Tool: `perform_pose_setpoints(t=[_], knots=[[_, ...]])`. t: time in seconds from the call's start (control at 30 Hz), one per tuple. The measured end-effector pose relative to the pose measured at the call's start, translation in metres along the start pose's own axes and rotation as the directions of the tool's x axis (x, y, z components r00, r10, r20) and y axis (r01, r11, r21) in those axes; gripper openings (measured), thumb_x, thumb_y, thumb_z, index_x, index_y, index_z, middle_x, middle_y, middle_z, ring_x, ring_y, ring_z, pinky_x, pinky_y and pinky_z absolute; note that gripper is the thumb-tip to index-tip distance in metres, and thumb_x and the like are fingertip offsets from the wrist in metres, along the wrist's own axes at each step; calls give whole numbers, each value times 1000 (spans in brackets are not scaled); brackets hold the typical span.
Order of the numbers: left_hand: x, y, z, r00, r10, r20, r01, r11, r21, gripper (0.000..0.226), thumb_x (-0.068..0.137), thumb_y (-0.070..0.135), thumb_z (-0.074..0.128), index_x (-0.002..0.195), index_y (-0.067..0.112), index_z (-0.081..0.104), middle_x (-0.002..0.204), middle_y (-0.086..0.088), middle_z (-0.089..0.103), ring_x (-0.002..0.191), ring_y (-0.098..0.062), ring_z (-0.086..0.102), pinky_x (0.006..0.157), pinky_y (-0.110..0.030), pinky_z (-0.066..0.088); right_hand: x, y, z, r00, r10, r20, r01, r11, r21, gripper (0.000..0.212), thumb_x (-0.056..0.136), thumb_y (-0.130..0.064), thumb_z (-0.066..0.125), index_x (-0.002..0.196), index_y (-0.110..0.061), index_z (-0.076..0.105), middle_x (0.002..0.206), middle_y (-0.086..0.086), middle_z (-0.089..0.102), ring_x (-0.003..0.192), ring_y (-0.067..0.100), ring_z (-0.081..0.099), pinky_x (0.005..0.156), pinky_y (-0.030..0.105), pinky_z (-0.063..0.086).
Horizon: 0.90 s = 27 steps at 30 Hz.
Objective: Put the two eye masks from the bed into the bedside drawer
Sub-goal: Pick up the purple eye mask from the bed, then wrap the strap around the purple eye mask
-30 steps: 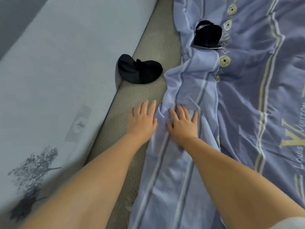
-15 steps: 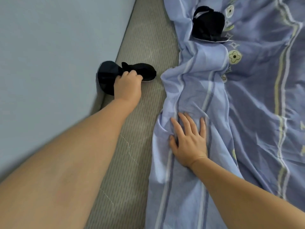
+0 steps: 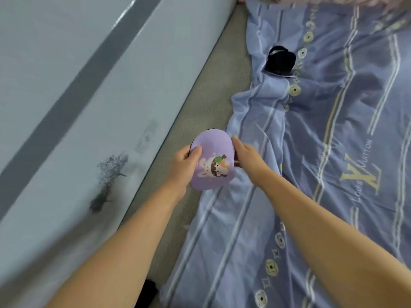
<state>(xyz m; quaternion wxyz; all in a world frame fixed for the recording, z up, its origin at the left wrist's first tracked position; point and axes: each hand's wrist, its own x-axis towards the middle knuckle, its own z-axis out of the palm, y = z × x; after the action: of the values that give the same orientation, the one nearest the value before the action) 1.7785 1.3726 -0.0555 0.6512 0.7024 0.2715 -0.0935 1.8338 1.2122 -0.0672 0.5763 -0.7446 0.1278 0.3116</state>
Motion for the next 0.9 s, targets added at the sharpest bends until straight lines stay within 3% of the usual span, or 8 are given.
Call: perform_pose_setpoints(t=[0.07,0.17,0.3,0.43,0.57,0.67,0.77,0.9], knots=[[-41,20,-6,997,-33,-69,24,992,-121,19,84,29,54,71,16,58,72,-7,57,68,-18,54,63,-33,42,-48,-19,3,991,-36,126,32,999,36,62,89,-58,35,75,-10,72,62,6,65,61,18,61,65,23,51],[-95,51,-11,992,-47,-117,9,952,-305,19,90,23,52,81,17,67,89,-12,68,81,-26,63,75,-42,51,-110,-42,-2,965,-116,237,120,993,-2,60,82,-60,49,91,-4,70,84,15,73,78,26,68,77,34,54],[-157,84,-14,997,35,69,-4,915,-403,37,90,29,49,113,3,62,118,-24,64,105,-36,62,95,-49,46,-172,-65,-19,936,-240,258,252,968,-16,38,86,-39,59,88,-2,67,81,13,71,74,31,65,71,39,51],[-207,98,-16,974,163,158,-142,980,-137,31,93,31,50,107,9,68,112,-11,71,107,-25,65,94,-37,50,-210,-81,-29,912,-305,273,282,952,121,22,92,-28,54,75,-17,61,70,3,62,63,18,58,56,27,47],[-248,94,-32,986,165,-7,-161,974,161,35,89,41,54,94,11,71,101,-16,72,92,-25,65,79,-33,49,-237,-81,-11,873,-361,328,348,932,100,26,93,-23,52,70,-16,63,73,1,64,73,13,62,74,25,53],[-278,82,-55,983,158,-90,-132,961,245,48,88,47,52,93,3,70,101,-23,71,86,-27,65,73,-34,47,-259,-72,15,851,-361,381,337,932,130,28,93,-21,51,68,-18,61,69,0,66,67,13,63,62,21,53],[-312,69,-78,982,111,-156,-96,990,100,35,87,45,54,85,17,75,91,-4,77,91,-23,69,80,-31,52,-283,-62,39,822,-319,473,292,947,131,22,94,-26,51,76,-18,62,71,0,68,63,15,63,57,22,53],[-359,47,-99,958,54,-282,-113,974,-196,31,88,42,55,84,20,77,97,-6,77,95,-23,70,90,-36,52,-317,-55,59,655,-226,721,295,955,31,26,90,-35,56,100,-14,67,96,5,72,78,17,66,65,24,53]])
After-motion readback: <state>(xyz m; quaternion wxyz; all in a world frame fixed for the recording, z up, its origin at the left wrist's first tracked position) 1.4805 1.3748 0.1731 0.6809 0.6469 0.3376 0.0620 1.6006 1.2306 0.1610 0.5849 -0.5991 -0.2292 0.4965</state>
